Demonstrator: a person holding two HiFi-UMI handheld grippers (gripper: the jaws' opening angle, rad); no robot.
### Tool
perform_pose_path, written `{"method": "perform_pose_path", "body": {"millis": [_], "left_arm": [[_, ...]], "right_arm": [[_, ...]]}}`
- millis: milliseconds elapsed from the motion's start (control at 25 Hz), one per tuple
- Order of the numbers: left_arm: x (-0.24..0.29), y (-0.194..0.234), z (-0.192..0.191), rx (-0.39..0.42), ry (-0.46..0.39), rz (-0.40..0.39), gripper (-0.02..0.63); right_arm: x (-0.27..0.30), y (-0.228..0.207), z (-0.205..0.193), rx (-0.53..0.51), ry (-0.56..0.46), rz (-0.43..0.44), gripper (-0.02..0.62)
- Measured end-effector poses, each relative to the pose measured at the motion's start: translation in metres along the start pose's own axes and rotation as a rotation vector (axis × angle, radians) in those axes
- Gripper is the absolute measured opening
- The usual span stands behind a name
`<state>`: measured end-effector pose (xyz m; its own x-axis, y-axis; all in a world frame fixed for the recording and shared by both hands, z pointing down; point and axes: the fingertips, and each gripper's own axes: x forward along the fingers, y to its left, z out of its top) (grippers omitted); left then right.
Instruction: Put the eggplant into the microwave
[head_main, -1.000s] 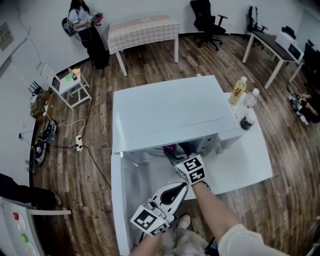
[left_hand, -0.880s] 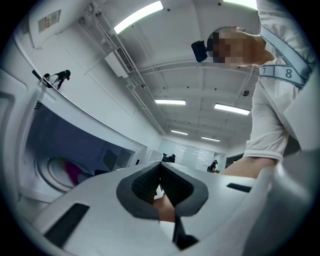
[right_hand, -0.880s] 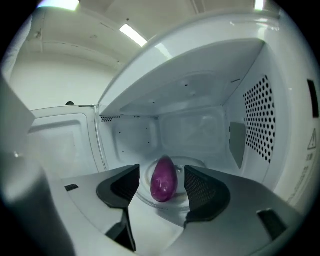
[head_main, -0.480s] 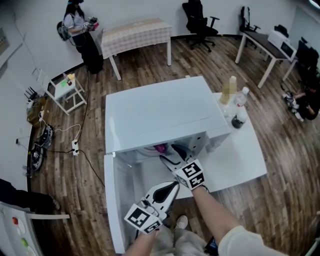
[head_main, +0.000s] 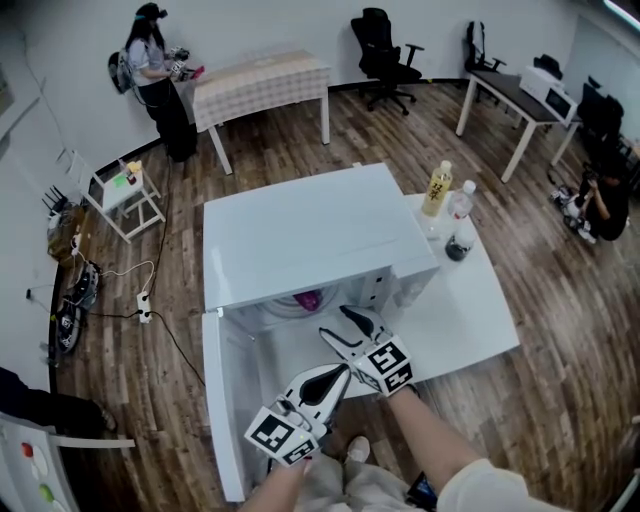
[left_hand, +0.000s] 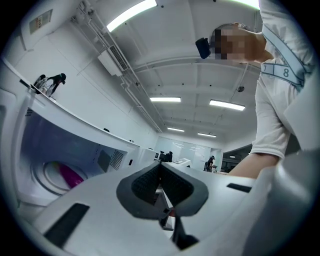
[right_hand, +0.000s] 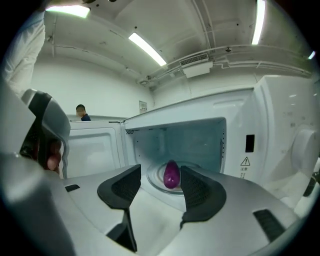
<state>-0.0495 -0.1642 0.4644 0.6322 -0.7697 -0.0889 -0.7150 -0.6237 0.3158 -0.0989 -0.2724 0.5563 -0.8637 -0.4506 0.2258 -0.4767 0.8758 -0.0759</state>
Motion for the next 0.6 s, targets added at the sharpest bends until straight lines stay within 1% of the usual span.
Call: {"method": "perform_pose_path", "body": {"millis": [120,320,600], "left_arm": [[0.003,-0.007,0.005,0.01,-0.009,-0.012,0.002],[0.005,-0.017,0.016,0.024,-0.02,-0.03,0.002],[0.005,-0.023,0.021,0.038,-0.019,-0.036,0.002]], "right_arm": [[-0.016,0.004,0.01,-0.022,-0.022,-0.001,0.233],[-0.045,0.013,0.025,-0.045,-0.053,-0.008,0.183],[-0.079,0.02,0.044,-0.051,-0.113,-0.019,0.077]]}}
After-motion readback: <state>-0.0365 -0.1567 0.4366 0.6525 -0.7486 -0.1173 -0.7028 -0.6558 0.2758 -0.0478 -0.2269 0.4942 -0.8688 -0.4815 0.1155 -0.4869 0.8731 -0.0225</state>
